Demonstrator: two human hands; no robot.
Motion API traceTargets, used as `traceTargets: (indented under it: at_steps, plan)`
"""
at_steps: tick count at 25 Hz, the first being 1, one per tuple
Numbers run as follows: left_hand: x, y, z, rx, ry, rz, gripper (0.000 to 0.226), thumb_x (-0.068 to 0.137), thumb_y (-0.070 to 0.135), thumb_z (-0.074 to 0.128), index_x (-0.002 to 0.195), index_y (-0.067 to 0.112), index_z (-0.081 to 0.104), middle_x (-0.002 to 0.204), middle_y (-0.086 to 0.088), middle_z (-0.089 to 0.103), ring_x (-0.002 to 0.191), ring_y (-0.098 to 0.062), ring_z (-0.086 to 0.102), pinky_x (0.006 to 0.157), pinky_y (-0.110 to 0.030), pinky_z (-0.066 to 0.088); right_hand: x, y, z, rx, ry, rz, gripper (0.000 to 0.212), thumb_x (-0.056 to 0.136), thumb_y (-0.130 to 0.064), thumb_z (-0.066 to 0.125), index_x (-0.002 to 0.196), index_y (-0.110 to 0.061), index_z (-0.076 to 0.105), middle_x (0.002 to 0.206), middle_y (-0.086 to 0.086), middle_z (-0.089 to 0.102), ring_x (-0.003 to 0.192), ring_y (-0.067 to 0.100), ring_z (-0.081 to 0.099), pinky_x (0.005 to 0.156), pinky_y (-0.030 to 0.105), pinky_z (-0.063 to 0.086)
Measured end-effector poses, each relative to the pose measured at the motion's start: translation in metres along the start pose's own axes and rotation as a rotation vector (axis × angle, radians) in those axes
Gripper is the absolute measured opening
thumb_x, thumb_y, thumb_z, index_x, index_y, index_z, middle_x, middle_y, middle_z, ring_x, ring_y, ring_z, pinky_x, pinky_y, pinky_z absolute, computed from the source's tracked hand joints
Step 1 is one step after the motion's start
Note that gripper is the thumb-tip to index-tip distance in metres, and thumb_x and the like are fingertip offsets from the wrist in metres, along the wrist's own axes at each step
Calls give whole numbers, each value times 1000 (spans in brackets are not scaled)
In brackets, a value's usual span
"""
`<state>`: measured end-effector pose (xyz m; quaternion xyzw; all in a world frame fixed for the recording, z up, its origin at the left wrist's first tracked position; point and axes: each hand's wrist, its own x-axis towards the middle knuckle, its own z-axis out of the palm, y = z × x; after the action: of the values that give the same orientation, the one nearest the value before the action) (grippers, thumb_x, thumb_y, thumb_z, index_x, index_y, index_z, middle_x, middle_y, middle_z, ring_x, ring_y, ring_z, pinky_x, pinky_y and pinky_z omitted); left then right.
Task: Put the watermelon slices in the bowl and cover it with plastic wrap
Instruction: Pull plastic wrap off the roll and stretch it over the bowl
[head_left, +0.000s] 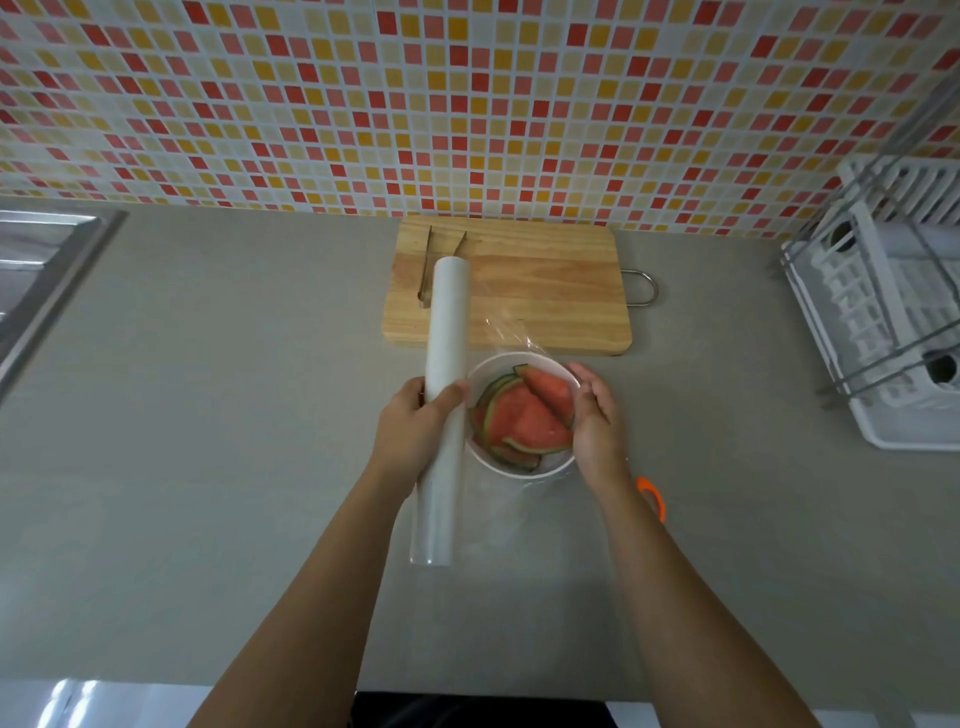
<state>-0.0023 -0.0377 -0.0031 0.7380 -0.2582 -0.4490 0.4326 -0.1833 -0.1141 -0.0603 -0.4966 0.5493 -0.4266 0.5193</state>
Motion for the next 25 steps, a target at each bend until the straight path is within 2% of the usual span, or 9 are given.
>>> traceTargets:
  at_steps: [7, 10, 12, 13, 15, 17, 19, 21, 25]
  plan:
    - [1, -7, 2, -163, -53, -92, 52, 76, 49, 61, 106, 6, 65, 91, -14, 68, 73, -26, 65, 61, -33, 50, 1, -5, 2, 181, -66, 174, 41, 100, -31, 24, 97, -30, 64, 96, -17, 69, 82, -12, 62, 65, 4, 45]
    - [3, -7, 1, -136, -46, -82, 54, 76, 50, 60, 108, 8, 64, 93, -14, 68, 76, -26, 65, 63, -35, 50, 5, -4, -1, 198, -180, 279, 63, 94, -55, 4, 104, -31, 61, 102, -17, 65, 88, -14, 60, 69, 3, 44]
    - [3, -8, 1, -122, -43, -66, 52, 78, 49, 60, 110, 8, 63, 94, -13, 68, 77, -26, 65, 64, -35, 50, 8, -3, -7, 126, -240, 297, 74, 89, -62, -2, 106, -29, 62, 107, -12, 68, 100, -7, 60, 86, 10, 45]
    - [4, -9, 1, -120, -40, -56, 51, 79, 49, 61, 109, 8, 63, 93, -12, 68, 77, -26, 65, 64, -35, 50, 10, -4, -10, 57, -261, 303, 81, 84, -68, -3, 118, -28, 59, 122, -4, 63, 116, 2, 53, 101, 20, 39]
    - [5, -10, 1, -110, -38, -40, 49, 80, 48, 62, 108, 8, 64, 92, -12, 68, 77, -25, 65, 64, -35, 51, 13, -7, -20, -45, -197, 287, 84, 78, -75, -3, 140, -33, 34, 151, -4, 31, 139, 12, 25, 117, 36, 15]
    - [6, -11, 1, -107, -31, -38, 48, 81, 48, 62, 109, 9, 63, 94, -12, 68, 77, -25, 65, 63, -34, 50, 12, -7, -23, 39, -117, 193, 68, 84, -69, 1, 142, -41, 22, 152, -15, 18, 141, 8, 15, 116, 31, 8]
    - [6, -11, 3, -105, -29, -38, 49, 82, 48, 61, 111, 8, 63, 95, -13, 68, 77, -25, 65, 62, -33, 49, 4, -9, -20, 202, -198, 180, 68, 86, -67, 0, 142, -37, 25, 140, -21, 33, 130, 0, 35, 107, 18, 25]
    - [5, -11, 4, -108, -21, -39, 50, 82, 48, 61, 112, 9, 62, 95, -13, 67, 77, -25, 65, 61, -33, 49, -4, -11, -12, 287, -270, 199, 78, 85, -65, -5, 144, -25, 25, 128, -19, 45, 111, -10, 50, 86, 7, 42]
    - [3, -11, 5, -115, -17, -39, 46, 86, 47, 59, 115, 12, 57, 100, -11, 66, 81, -23, 66, 61, -32, 50, -1, -13, -1, 267, -181, 213, 75, 88, -62, 2, 138, -19, 38, 128, -2, 54, 107, 1, 55, 77, 9, 47]
